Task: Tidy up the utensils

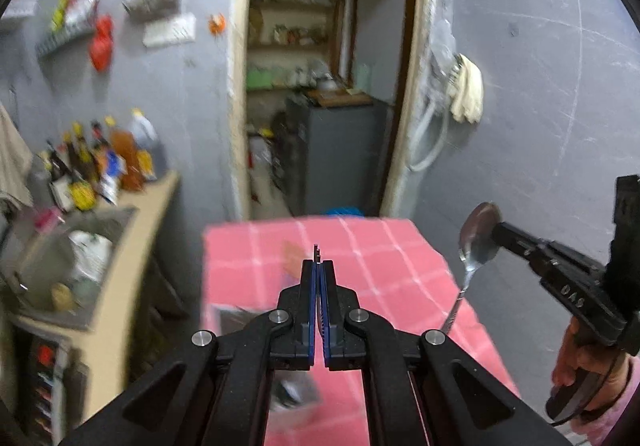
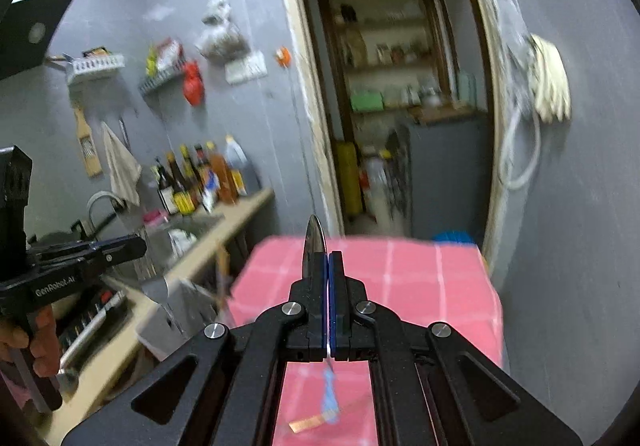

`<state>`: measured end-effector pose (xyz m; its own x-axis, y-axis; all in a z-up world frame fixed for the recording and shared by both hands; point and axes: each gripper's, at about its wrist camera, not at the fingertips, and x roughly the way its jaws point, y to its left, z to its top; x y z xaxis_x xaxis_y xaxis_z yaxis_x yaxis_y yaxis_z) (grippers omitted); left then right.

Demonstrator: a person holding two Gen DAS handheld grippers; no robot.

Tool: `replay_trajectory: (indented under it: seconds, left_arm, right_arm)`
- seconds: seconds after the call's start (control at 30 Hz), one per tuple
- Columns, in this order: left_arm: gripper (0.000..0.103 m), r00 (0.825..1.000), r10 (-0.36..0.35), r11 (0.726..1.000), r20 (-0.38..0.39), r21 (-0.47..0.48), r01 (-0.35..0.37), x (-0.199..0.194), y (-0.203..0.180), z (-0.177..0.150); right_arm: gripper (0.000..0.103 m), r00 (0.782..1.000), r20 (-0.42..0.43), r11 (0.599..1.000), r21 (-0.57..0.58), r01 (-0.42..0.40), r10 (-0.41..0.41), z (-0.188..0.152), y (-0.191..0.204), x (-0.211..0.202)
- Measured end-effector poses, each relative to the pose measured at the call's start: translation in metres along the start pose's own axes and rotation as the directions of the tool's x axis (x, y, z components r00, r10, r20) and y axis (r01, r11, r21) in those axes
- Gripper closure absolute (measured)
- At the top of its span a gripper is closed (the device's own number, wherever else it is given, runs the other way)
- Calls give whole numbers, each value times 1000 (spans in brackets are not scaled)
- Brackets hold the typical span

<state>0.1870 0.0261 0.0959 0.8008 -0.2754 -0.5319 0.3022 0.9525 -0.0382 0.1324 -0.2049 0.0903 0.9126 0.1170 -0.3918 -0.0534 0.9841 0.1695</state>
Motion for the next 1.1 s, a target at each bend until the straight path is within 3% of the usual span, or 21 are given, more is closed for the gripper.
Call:
replay_trajectory:
  seconds: [0.2, 0.33, 0.6, 0.87, 1.1]
  left_arm:
    - [101, 990, 112, 993, 84, 34, -116, -11, 28, 14]
    - [101, 985, 149, 984, 91, 84, -157, -5, 34, 6]
    - [101, 987, 159, 979, 12, 126, -159, 21, 41, -17]
    - [100, 993, 98, 992, -71, 81, -92, 40, 42, -36]
    - [100, 990, 74, 996, -118, 61, -67, 49, 43, -46]
  right_arm:
    - [102, 989, 139, 994, -106, -30, 45, 28, 73, 10]
    - [102, 986, 153, 981, -188, -40, 70, 25, 114, 25]
    - [102, 997, 23, 963, -262, -65, 73, -10, 142, 58]
    - [102, 989, -114, 974, -190, -120, 100, -45, 118, 81]
    - [102, 976, -168, 976, -143, -163, 138, -60, 108, 90]
